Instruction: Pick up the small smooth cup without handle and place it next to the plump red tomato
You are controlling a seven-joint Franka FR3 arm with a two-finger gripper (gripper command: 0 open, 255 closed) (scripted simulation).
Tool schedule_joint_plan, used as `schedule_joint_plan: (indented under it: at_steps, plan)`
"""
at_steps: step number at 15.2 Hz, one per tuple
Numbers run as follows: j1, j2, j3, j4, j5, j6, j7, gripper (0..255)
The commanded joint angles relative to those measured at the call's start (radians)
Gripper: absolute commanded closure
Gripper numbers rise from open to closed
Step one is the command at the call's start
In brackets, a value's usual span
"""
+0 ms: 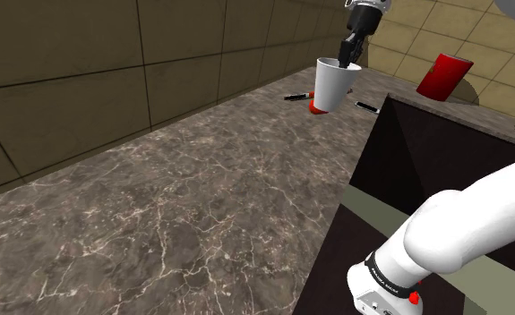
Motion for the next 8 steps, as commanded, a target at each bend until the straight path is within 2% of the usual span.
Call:
schedule_joint_plan:
  at_steps: [1,8]
  plan:
    - [-0.018,0.037,-0.038,0.044,-0.009,-0.016,-0.058,255]
    - [-0.086,0.205,-0.157,0.233,-0.006,-0.068,-0.248,255]
